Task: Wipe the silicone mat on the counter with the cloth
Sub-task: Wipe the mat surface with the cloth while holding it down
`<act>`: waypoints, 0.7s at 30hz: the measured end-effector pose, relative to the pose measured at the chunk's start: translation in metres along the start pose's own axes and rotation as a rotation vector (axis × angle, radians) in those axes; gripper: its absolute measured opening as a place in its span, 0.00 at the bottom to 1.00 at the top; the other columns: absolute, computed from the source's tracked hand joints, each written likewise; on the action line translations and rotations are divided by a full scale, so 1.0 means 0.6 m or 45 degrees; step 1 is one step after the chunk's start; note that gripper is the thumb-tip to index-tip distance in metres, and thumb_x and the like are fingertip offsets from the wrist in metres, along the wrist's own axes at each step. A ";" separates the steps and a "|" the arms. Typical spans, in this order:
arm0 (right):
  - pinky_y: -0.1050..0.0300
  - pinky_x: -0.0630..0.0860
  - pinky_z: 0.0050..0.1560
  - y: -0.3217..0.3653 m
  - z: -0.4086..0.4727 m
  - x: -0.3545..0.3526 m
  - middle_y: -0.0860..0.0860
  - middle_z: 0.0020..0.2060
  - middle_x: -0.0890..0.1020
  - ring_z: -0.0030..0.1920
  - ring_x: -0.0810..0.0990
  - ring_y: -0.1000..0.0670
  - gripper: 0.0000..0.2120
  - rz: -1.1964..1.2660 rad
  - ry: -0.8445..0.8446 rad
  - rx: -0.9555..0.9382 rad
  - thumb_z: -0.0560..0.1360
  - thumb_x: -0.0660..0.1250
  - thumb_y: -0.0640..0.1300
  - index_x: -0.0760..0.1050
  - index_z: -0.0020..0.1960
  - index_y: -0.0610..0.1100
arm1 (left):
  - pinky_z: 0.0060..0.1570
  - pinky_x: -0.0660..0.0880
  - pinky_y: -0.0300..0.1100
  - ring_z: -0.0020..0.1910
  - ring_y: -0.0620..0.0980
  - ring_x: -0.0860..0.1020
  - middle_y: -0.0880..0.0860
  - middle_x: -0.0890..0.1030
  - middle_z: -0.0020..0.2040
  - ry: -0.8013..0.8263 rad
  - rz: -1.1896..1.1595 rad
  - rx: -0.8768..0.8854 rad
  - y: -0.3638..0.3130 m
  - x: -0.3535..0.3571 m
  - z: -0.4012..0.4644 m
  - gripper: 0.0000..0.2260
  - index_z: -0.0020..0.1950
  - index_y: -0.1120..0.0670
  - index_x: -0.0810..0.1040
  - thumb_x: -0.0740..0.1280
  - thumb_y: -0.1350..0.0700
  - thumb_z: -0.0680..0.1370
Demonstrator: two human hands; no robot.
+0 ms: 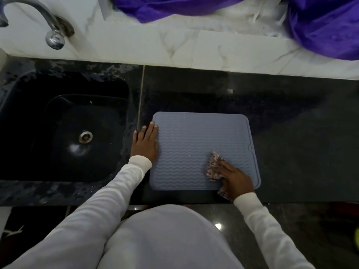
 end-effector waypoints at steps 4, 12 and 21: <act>0.54 0.78 0.54 -0.066 -0.021 -0.018 0.50 0.64 0.77 0.56 0.81 0.45 0.26 0.013 -0.066 0.131 0.64 0.67 0.28 0.82 0.55 0.50 | 0.75 0.50 0.59 0.76 0.56 0.56 0.49 0.54 0.79 -0.008 -0.007 0.018 0.000 -0.002 0.000 0.28 0.79 0.50 0.53 0.41 0.47 0.79; 0.69 0.72 0.59 -0.013 -0.018 -0.093 0.57 0.54 0.80 0.54 0.79 0.56 0.19 0.375 -0.499 0.224 0.67 0.68 0.25 0.83 0.50 0.44 | 0.75 0.47 0.58 0.76 0.57 0.56 0.50 0.54 0.79 -0.007 0.007 0.018 0.000 -0.007 0.001 0.28 0.79 0.51 0.53 0.42 0.46 0.79; 0.63 0.73 0.58 0.256 0.092 0.049 0.53 0.61 0.80 0.57 0.79 0.53 0.20 0.344 -0.080 -0.366 0.68 0.65 0.35 0.82 0.56 0.49 | 0.75 0.47 0.59 0.76 0.56 0.57 0.49 0.55 0.79 -0.011 0.011 0.003 0.000 -0.009 0.002 0.28 0.79 0.50 0.55 0.42 0.47 0.78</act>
Point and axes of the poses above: each hand's wrist, its own z-axis towards the middle knuckle, its own x-axis out of the palm, y = z × x, the point moved 9 cm from there along z, towards the middle knuckle
